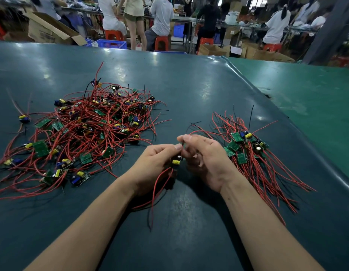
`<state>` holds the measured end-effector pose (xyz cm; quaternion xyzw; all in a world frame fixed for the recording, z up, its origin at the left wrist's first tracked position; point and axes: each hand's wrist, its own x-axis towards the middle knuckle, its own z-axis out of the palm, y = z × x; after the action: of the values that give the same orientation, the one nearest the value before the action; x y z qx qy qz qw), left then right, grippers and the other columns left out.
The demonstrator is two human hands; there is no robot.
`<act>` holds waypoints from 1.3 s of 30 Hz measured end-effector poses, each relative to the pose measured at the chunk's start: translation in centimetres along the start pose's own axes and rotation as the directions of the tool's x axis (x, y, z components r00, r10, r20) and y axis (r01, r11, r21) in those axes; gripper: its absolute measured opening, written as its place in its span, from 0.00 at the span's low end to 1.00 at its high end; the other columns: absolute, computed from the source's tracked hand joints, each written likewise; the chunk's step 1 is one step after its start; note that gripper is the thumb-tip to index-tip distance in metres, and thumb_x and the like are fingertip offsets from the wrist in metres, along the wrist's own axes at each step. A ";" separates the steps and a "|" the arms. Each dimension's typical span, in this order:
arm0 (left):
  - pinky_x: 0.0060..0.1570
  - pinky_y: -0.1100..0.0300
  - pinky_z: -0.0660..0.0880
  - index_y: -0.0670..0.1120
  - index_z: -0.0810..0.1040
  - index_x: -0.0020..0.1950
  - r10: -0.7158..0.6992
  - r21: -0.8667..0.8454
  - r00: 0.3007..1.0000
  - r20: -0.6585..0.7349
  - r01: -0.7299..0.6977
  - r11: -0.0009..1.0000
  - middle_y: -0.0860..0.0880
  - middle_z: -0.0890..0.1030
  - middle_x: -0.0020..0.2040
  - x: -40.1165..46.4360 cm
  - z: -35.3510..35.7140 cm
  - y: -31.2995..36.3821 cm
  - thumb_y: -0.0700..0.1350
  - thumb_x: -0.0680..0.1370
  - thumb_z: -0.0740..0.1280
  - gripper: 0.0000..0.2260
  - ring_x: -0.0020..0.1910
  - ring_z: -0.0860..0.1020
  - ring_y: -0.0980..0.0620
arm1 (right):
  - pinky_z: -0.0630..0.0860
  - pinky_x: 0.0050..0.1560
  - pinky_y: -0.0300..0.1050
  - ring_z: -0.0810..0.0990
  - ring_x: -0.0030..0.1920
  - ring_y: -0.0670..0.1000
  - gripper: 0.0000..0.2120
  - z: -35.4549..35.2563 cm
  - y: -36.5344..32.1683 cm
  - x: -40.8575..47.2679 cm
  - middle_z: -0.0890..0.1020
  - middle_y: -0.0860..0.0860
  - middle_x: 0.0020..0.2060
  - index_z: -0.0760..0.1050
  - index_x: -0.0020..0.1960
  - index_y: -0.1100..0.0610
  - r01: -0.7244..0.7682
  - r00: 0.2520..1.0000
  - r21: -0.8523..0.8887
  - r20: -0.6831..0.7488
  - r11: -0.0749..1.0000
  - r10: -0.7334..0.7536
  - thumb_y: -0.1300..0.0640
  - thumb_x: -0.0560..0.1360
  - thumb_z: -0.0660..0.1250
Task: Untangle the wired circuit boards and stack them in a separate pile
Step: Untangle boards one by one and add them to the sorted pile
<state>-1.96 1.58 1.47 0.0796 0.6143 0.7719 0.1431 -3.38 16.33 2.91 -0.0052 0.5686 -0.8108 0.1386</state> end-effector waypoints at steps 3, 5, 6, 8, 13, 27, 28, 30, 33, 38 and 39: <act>0.23 0.66 0.65 0.37 0.77 0.44 0.043 -0.005 0.999 -0.005 -0.043 0.999 0.50 0.71 0.28 -0.1 0.0 -0.1 0.46 0.78 0.65 0.12 0.22 0.68 0.57 | 0.66 0.19 0.31 0.74 0.21 0.41 0.05 0.3 0.0 -0.4 0.78 0.46 0.23 0.78 0.48 0.65 0.005 0.996 0.016 0.091 1.000 -0.007 0.63 0.78 0.65; 0.22 0.69 0.66 0.38 0.79 0.43 0.071 0.008 0.997 0.003 -0.071 0.997 0.53 0.72 0.26 -0.2 0.1 0.0 0.44 0.79 0.64 0.10 0.20 0.68 0.60 | 0.61 0.18 0.31 0.70 0.20 0.40 0.07 0.2 0.1 -0.3 0.75 0.45 0.23 0.80 0.45 0.63 0.022 0.998 -0.028 0.054 0.999 -0.021 0.59 0.77 0.67; 0.22 0.70 0.65 0.38 0.80 0.44 0.086 0.036 0.996 0.001 -0.086 0.996 0.53 0.72 0.25 -0.2 0.1 0.0 0.43 0.80 0.63 0.11 0.19 0.67 0.61 | 0.58 0.19 0.32 0.66 0.20 0.41 0.08 0.0 0.2 -0.1 0.72 0.46 0.22 0.82 0.42 0.61 0.032 0.999 -0.052 0.022 0.998 -0.031 0.57 0.76 0.68; 0.20 0.71 0.64 0.38 0.81 0.43 0.097 0.084 0.995 -0.008 -0.096 0.992 0.54 0.72 0.24 -0.3 0.2 0.0 0.40 0.81 0.62 0.12 0.18 0.66 0.61 | 0.52 0.27 0.35 0.58 0.21 0.44 0.10 -0.3 0.4 0.4 0.63 0.46 0.21 0.83 0.39 0.59 0.072 0.996 -0.082 -0.055 0.994 -0.076 0.56 0.76 0.69; 0.19 0.71 0.66 0.37 0.81 0.38 0.085 0.072 0.996 0.008 -0.085 0.994 0.51 0.74 0.25 -0.6 0.4 0.2 0.36 0.80 0.62 0.13 0.19 0.69 0.60 | 0.53 0.22 0.34 0.54 0.20 0.44 0.10 -1.1 0.5 1.1 0.60 0.47 0.21 0.83 0.41 0.58 0.203 0.950 -0.127 -0.215 0.971 -0.227 0.57 0.79 0.67; 0.25 0.68 0.62 0.40 0.83 0.34 0.053 0.195 0.989 0.137 -0.080 0.978 0.44 0.68 0.32 -1.5 0.3 1.0 0.41 0.75 0.66 0.11 0.26 0.65 0.56 | 0.52 0.21 0.30 0.55 0.17 0.43 0.22 -1.6 0.1 1.4 0.59 0.47 0.18 0.69 0.29 0.58 0.134 0.964 0.017 -0.232 0.991 -0.126 0.54 0.81 0.63; 0.25 0.69 0.62 0.40 0.82 0.34 0.055 0.196 0.989 0.138 -0.081 0.977 0.44 0.67 0.32 -1.5 0.2 1.1 0.39 0.77 0.66 0.12 0.25 0.65 0.57 | 0.52 0.21 0.31 0.56 0.18 0.43 0.19 -1.7 0.1 1.3 0.61 0.47 0.19 0.73 0.31 0.59 0.154 0.963 0.021 -0.228 0.988 -0.145 0.54 0.80 0.64; 0.24 0.69 0.63 0.39 0.82 0.34 0.048 0.190 0.991 0.125 -0.071 0.979 0.45 0.67 0.31 -1.6 0.1 1.1 0.36 0.78 0.64 0.14 0.24 0.65 0.58 | 0.52 0.21 0.33 0.57 0.19 0.43 0.14 -1.7 -0.1 1.3 0.64 0.46 0.21 0.78 0.39 0.61 0.180 0.960 0.035 -0.226 0.983 -0.168 0.55 0.80 0.65; 0.25 0.68 0.63 0.39 0.82 0.33 0.045 0.184 0.990 0.130 -0.069 0.981 0.46 0.68 0.30 -1.6 0.0 1.1 0.37 0.77 0.66 0.13 0.25 0.65 0.57 | 0.53 0.20 0.31 0.57 0.18 0.44 0.17 -1.7 -0.1 1.3 0.64 0.48 0.20 0.74 0.36 0.60 0.172 0.959 0.086 -0.241 0.981 -0.147 0.55 0.81 0.63; 0.26 0.65 0.61 0.44 0.83 0.32 0.020 0.218 0.988 0.152 -0.053 0.975 0.42 0.68 0.33 -1.7 0.1 1.2 0.44 0.72 0.66 0.11 0.26 0.65 0.55 | 0.52 0.22 0.29 0.54 0.16 0.45 0.27 -1.3 -0.1 1.3 0.60 0.49 0.18 0.61 0.25 0.55 0.129 0.965 0.051 -0.236 0.990 -0.114 0.54 0.82 0.60; 0.26 0.64 0.61 0.44 0.83 0.32 0.014 0.228 0.988 0.155 -0.050 0.972 0.43 0.68 0.32 -1.7 0.1 1.2 0.44 0.72 0.66 0.11 0.26 0.65 0.55 | 0.53 0.22 0.29 0.55 0.17 0.45 0.28 -1.4 -0.1 1.3 0.61 0.49 0.18 0.60 0.24 0.54 0.130 0.966 0.043 -0.231 0.991 -0.117 0.53 0.82 0.61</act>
<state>-0.45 0.88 2.79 0.1644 0.6859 0.6890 0.1669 -4.89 17.32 2.34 0.0568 0.5558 -0.8291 0.0218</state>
